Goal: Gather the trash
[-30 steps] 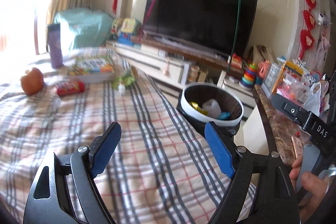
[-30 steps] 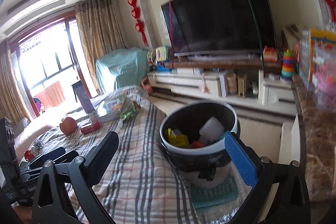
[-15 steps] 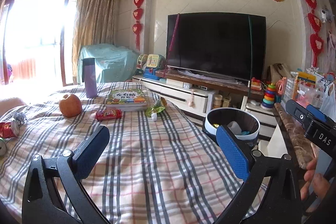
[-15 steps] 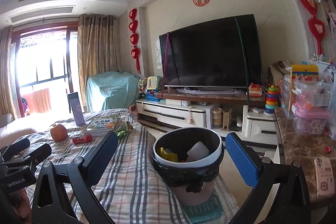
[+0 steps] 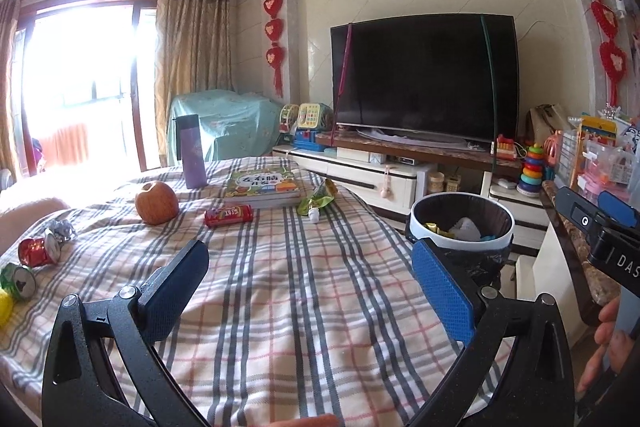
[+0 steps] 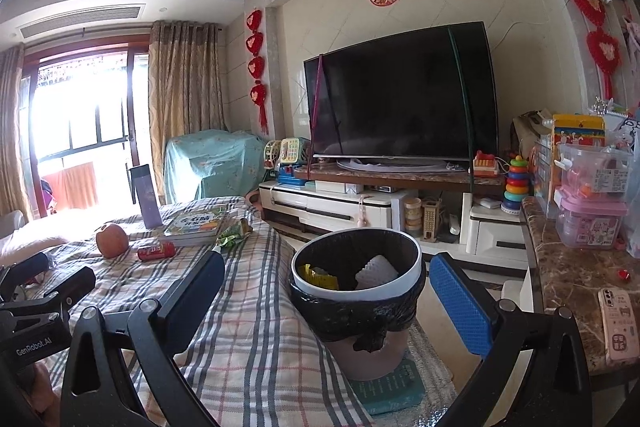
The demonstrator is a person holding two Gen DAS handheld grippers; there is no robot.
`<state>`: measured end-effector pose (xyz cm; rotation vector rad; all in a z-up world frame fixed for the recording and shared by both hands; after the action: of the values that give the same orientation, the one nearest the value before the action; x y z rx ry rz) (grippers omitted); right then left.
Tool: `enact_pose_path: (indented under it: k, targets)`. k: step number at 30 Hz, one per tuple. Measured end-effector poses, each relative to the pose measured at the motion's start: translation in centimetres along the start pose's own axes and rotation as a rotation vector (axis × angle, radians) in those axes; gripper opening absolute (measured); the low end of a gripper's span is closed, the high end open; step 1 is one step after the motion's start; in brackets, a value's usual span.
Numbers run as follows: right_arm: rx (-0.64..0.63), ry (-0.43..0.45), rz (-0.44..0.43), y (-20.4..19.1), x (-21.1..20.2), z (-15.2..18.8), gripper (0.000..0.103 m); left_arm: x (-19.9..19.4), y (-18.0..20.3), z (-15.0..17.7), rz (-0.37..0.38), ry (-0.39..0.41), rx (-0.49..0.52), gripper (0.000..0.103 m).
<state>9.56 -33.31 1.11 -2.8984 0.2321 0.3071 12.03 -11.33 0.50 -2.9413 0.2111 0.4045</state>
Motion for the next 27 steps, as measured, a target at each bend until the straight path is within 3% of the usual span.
enact_pose_path:
  k: [27]
  targets:
    - [-0.026, -0.011, -0.013, -0.65, -0.37, 0.22, 0.103, -0.56, 0.00, -0.07, 0.003, 0.002, -0.006, 0.103]
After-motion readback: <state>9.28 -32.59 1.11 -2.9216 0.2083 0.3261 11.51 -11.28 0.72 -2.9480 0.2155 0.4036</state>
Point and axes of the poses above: each gripper's, at about its wrist camera, not at the fingertips, and x roughly the way its jaws point, y to its right, z to its underside, the point moved 8 cm from there along x, roughly the way its jaws point, and after that the axes turned 7 degrees about x, right-handed, at the moved point
